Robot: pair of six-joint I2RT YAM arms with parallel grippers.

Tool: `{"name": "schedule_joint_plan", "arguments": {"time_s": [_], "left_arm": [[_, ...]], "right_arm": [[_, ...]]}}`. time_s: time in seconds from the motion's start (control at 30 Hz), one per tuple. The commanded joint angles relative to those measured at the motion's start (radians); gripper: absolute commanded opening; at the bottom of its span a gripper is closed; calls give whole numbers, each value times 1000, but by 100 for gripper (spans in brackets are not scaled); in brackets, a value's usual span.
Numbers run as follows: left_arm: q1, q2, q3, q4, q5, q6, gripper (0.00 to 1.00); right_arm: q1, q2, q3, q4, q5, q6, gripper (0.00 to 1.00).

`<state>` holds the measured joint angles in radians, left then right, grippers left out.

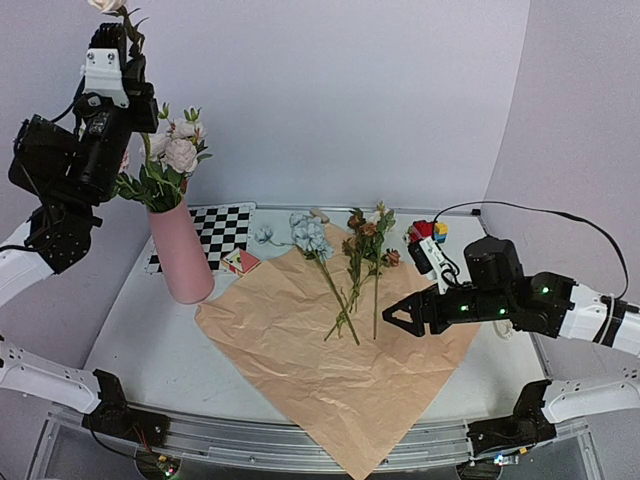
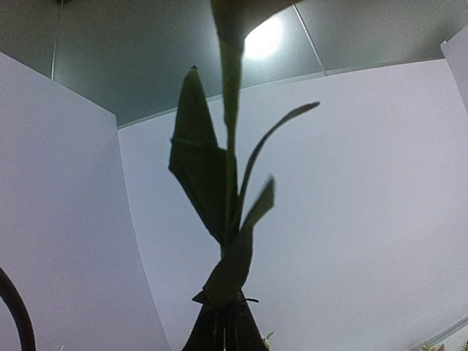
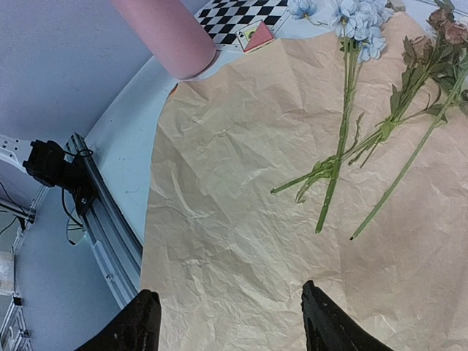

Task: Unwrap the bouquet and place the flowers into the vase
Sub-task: Insert the fake flower into the vase.

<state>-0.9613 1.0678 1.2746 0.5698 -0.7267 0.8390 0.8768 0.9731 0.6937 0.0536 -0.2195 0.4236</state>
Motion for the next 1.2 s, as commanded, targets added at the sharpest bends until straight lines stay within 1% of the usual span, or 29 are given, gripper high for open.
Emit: {"name": "schedule_joint_plan", "arguments": {"time_s": [0.0,0.13,0.27,0.47,0.6,0.73,1.0,1.17], "left_arm": [[57,3,-23,96,32,3,0],[132,19,-35,98,49,-54,0],[178,26,-53,98,60,-108,0],[231,31,-105,98,85,-196,0],[252,54,-112,97,75,-210,0],[295,60,-122,97,75,-266,0],[339,50,-193,96,65,-331,0],[390,72,-167,90,42,-358,0]], "right_arm": [[4,12,44,28,10,-5,67],[5,21,49,29,9,-6,67],[4,29,53,30,7,-7,67],[5,35,56,32,6,-7,67],[4,38,57,32,5,-10,67],[4,40,58,34,5,-11,67],[4,43,58,35,5,-16,67],[4,44,59,35,7,-22,67]]}}
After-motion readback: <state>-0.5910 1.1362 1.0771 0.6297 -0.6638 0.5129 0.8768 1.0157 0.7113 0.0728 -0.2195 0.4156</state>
